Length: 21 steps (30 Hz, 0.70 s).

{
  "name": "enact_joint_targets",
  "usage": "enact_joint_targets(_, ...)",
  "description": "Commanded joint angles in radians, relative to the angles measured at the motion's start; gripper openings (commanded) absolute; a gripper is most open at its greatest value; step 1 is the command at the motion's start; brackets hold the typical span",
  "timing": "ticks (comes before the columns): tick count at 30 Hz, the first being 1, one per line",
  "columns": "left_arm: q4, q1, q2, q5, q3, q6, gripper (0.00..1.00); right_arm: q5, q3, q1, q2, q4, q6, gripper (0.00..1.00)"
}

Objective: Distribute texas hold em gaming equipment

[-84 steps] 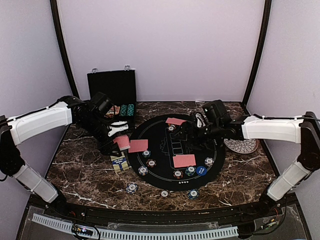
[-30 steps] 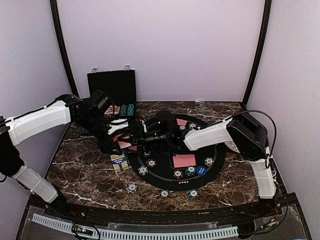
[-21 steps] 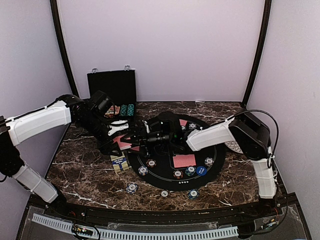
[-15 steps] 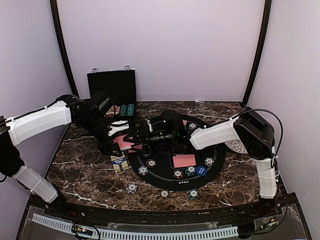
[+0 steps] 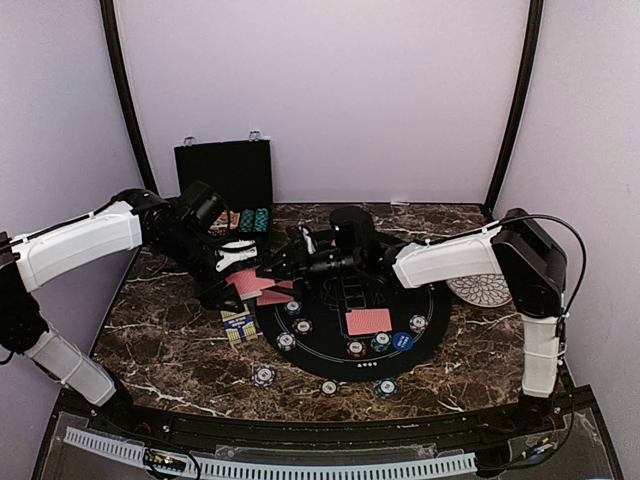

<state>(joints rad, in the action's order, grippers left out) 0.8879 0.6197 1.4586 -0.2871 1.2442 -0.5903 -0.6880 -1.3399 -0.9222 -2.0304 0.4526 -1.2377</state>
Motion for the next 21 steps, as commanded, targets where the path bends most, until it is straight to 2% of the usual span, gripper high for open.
enact_joint_targets(1, -0.004, -0.002, -0.021, -0.012, 0.003, -0.006, 0.0, 0.001, 0.001, 0.002, 0.064, -0.019, 0.028, 0.46)
enact_joint_targets(7, -0.006, -0.002, -0.022, -0.009, 0.001, -0.008, 0.0, -0.001, 0.0, -0.005, 0.078, -0.029, 0.03, 0.41)
enact_joint_targets(13, -0.004, -0.002, -0.024, -0.004, -0.002, -0.007, 0.0, -0.018, 0.002, -0.013, 0.071, -0.031, 0.029, 0.3)
enact_joint_targets(19, -0.007, -0.002, -0.025, 0.001, -0.01, -0.008, 0.0, -0.027, 0.008, -0.013, 0.082, -0.034, 0.033, 0.25)
enact_joint_targets(21, -0.007, -0.002, -0.024, 0.003, -0.011, -0.008, 0.0, -0.028, 0.002, -0.013, 0.083, -0.048, 0.041, 0.19)
